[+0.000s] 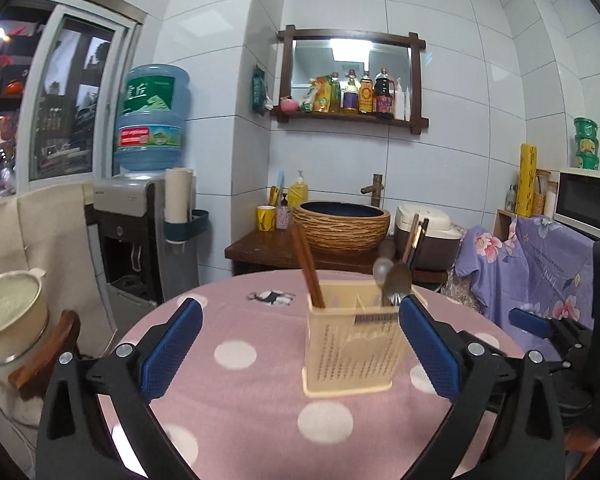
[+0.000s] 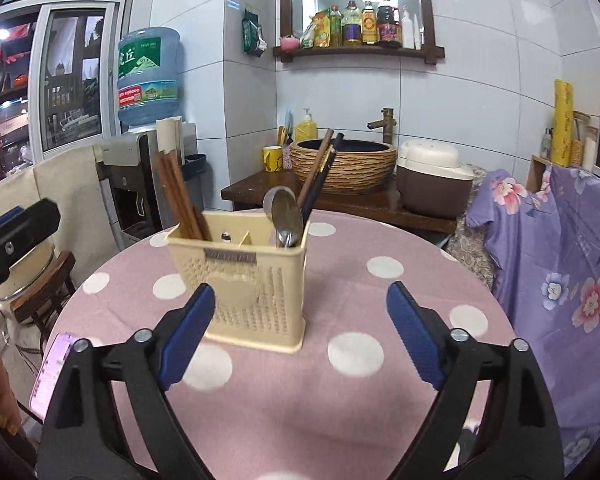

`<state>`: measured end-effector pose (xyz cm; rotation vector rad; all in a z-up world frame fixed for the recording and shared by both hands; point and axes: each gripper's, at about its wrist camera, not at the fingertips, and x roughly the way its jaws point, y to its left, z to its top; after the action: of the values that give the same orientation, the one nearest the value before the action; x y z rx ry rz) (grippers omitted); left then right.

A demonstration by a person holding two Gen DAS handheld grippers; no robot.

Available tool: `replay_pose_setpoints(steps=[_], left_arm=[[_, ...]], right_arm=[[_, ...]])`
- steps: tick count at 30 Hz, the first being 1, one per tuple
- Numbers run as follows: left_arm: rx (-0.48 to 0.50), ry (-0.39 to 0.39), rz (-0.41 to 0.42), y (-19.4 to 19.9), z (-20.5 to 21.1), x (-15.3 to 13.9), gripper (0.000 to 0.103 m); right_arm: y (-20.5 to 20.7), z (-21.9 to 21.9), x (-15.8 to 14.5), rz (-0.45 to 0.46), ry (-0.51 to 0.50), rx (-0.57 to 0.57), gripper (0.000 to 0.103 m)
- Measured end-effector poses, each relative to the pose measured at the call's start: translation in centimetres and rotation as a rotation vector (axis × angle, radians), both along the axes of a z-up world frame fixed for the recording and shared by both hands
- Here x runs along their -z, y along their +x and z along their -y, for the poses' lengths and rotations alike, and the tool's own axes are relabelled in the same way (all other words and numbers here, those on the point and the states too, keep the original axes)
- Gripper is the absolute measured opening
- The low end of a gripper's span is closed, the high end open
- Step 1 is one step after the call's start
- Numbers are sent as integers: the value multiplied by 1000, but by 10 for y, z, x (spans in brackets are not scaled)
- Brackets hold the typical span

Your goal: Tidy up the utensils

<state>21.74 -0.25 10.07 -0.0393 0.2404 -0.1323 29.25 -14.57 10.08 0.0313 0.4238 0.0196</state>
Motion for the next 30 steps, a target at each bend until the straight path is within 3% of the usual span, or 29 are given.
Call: replay_pose_setpoints(steps=[12, 20, 25, 30], left_arm=[[-52, -32, -57, -139, -12, 87, 98], [-49, -15, 0, -204, -20, 89, 98], [8, -42, -19, -223, -19, 95, 98], [11, -33, 18, -237, -18, 93, 98]], right_arm=[[-160, -28, 63, 66, 8, 46, 97], [-253, -34, 78, 119, -21, 99, 97], [-297, -37, 76, 161, -27, 111, 97], [-322, -41, 71, 201, -19, 106, 97]])
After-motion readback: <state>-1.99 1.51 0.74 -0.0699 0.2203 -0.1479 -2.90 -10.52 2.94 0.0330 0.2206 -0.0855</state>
